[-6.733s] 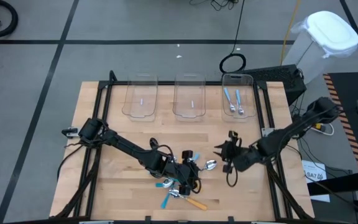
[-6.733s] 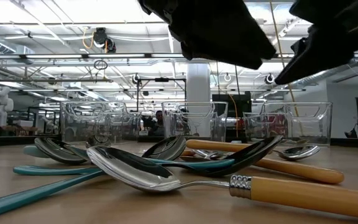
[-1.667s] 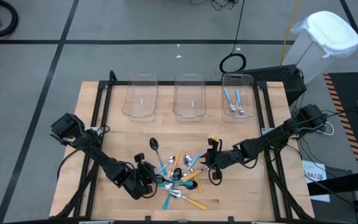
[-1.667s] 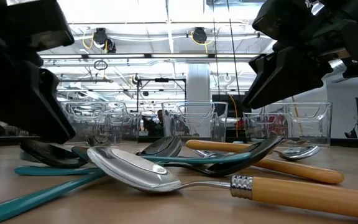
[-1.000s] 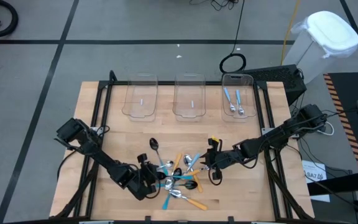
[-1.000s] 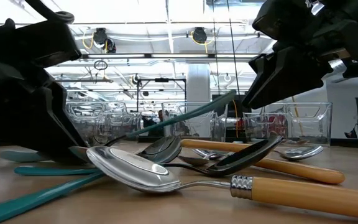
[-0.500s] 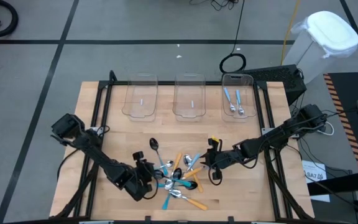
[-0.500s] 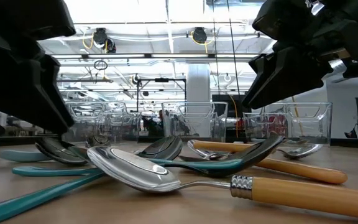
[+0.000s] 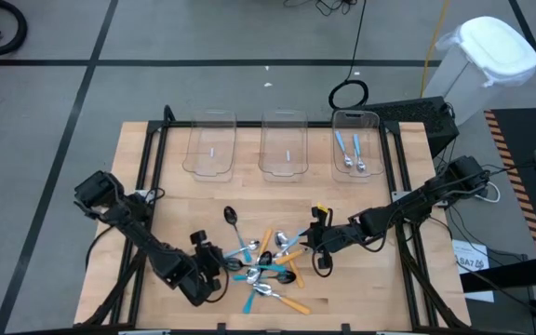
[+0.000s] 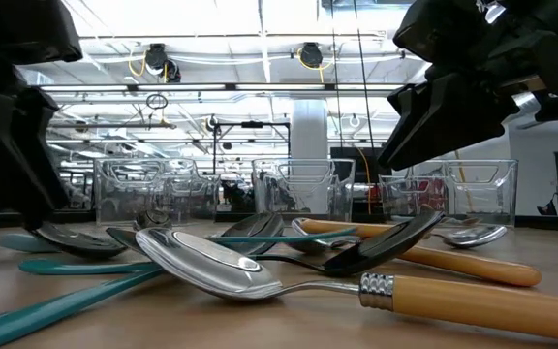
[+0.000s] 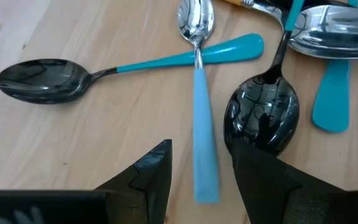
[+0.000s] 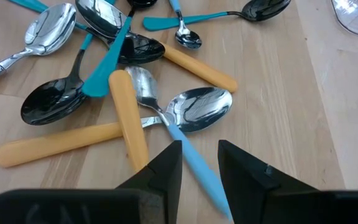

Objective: Sort silverware by color (type)
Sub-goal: Put the light blue spoon into the right transparent bin

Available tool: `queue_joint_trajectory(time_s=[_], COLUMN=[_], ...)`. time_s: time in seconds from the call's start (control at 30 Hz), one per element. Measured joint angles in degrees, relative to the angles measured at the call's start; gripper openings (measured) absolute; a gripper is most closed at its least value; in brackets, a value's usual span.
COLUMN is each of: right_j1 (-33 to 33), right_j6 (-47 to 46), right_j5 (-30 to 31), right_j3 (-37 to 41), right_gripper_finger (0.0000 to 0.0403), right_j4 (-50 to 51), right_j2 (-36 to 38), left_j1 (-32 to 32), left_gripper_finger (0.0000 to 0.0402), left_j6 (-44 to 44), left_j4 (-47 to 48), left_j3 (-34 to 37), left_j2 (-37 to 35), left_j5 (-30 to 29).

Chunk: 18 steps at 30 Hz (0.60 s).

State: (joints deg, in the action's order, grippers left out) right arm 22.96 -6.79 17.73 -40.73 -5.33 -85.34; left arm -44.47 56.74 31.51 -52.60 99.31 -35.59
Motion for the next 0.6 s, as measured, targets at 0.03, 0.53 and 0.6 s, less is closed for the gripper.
queue_joint_trajectory(time_s=[0.03,0.53,0.6], right_j1=[0.0,0.0,0.0], right_j6=[0.02,0.0,0.0], right_j5=[-0.01,-0.04,-0.04], right_j3=[0.0,0.0,0.0], right_gripper_finger=[0.01,0.01,0.01], right_j4=[0.01,-0.01,-0.01], right_j2=[0.0,0.0,0.0], left_j1=[-0.25,-1.84,-1.83], left_gripper_finger=[0.0168,0.0168,0.0168], left_j6=[0.3,-3.94,-2.23], left_j4=[-0.04,-6.42,-3.56], left_j3=[0.0,-0.02,-0.02], left_j2=[0.0,0.0,0.0], left_j5=[-0.32,-1.75,-1.84])
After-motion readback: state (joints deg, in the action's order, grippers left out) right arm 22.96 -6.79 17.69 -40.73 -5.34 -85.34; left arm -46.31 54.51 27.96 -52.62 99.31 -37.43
